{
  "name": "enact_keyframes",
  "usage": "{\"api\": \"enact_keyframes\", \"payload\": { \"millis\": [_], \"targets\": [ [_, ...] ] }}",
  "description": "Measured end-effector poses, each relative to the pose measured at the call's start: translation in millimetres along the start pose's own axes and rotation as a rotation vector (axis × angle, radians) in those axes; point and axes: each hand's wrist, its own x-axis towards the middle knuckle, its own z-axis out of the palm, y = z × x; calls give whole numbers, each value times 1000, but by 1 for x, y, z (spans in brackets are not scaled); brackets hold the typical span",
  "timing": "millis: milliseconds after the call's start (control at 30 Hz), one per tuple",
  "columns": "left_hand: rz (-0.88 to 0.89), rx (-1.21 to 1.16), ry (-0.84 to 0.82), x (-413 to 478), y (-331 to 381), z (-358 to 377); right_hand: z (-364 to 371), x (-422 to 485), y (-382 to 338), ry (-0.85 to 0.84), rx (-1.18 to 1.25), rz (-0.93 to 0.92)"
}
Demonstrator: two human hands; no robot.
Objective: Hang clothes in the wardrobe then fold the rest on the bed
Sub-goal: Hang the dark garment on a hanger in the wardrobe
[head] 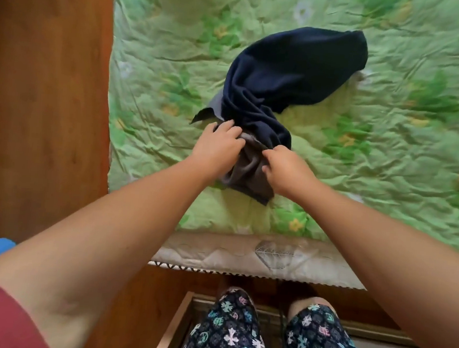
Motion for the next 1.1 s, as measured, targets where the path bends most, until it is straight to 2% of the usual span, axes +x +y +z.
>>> {"api": "enact_keyframes", "payload": {
  "millis": [100,200,267,433,567,767,900,1000,1100],
  "targets": [
    [12,-200,193,-2,-1,-29,-29,-15,2,233,215,40],
    [-11,-454,280,-11,-1,-74,-70,-35,-8,399,408,47],
    [11,-522,319,-19,-2,-109,-105,-50,-20,483,480,21],
    [74,-633,461,-44,-11,-206,-202,-93,-47,550,532,-37],
    [47,-665,604,-78,-14,-276,-276,-140,-84,552,756,-66],
    [14,-901,599,-148,12,-356,-358,-212,-140,516,1151,-109],
    [141,-1348,395,-198,38,-399,-396,-250,-165,568,1347,-141],
    [292,-1330,361,-217,50,-423,-419,-275,-178,598,1415,-170],
    [289,-1220,517,-222,51,-445,-438,-294,-179,638,1422,-170]
  ]
}}
